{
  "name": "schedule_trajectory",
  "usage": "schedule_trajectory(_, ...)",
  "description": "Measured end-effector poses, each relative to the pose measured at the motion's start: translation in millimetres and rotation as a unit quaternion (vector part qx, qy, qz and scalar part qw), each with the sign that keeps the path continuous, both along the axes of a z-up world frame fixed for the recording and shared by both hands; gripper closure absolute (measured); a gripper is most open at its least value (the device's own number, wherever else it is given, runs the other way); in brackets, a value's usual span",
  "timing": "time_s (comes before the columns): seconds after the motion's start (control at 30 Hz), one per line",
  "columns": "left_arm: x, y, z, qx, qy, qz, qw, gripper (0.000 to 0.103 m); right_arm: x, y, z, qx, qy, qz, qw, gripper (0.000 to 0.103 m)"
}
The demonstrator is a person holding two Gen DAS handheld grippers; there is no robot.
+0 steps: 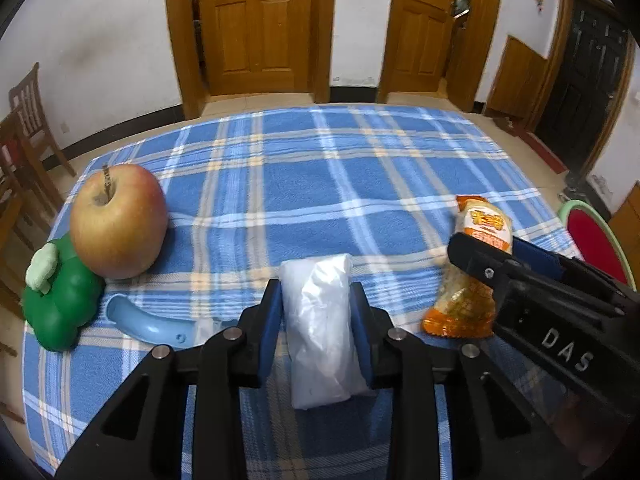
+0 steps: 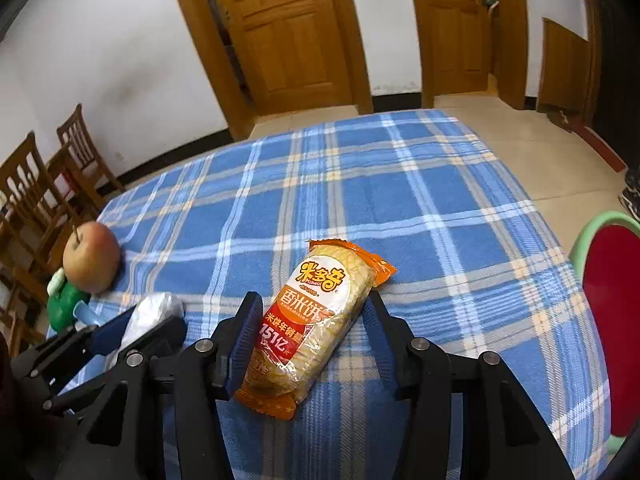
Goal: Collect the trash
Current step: 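Lift the snack packet and plastic bag and carry them over the red bucket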
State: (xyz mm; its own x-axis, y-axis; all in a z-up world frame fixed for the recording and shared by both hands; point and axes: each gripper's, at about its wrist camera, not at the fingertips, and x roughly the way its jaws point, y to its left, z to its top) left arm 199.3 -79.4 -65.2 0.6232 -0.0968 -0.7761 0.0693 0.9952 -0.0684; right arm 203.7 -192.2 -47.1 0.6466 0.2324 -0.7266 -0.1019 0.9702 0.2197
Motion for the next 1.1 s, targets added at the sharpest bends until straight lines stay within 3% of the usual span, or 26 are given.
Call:
schedule_trajectory(0.1, -10.4, -4.1, 4.1, 0.007, 0.005, -0.013, 0.9999, 0.069, -12.7, -4.2, 11.6, 0.023, -0.006, -0.001, 1.0, 0.051)
schedule_trajectory(0.23, -38.7, -8.1, 26.8, -0.006, -0.016, -0.027, 0.9995, 0.069, -49.4, -1.1, 42.4, -0.012, -0.049, 0.002, 0.999, 0.051)
schedule_trajectory(0.37, -74.2, -5.6, 52.9, -0.014, -0.044, -0.023, 0.9987, 0.069, -93.2, -11.4, 67.6, 0.004, -0.066, -0.012, 0.998, 0.051)
schedule_trajectory(0.6, -137.4, 3.4, 82.8, -0.012, -0.064, -0.024, 0.9976, 0.069, -163.4, -8.1, 95.4, -0.012, -0.085, -0.006, 0.996, 0.051)
schedule_trajectory(0.83, -195.1, 27.9, 92.2, -0.019, -0.063, 0.002, 0.9978, 0.069, -217.3, 6.6, 100.4, -0.008, -0.094, 0.004, 0.996, 0.051)
schedule_trajectory(1.1, -247.2, 55.7, 83.6, -0.007, -0.056, 0.032, 0.9979, 0.069, -263.4, 23.8, 78.9, -0.011, -0.077, -0.003, 0.997, 0.051)
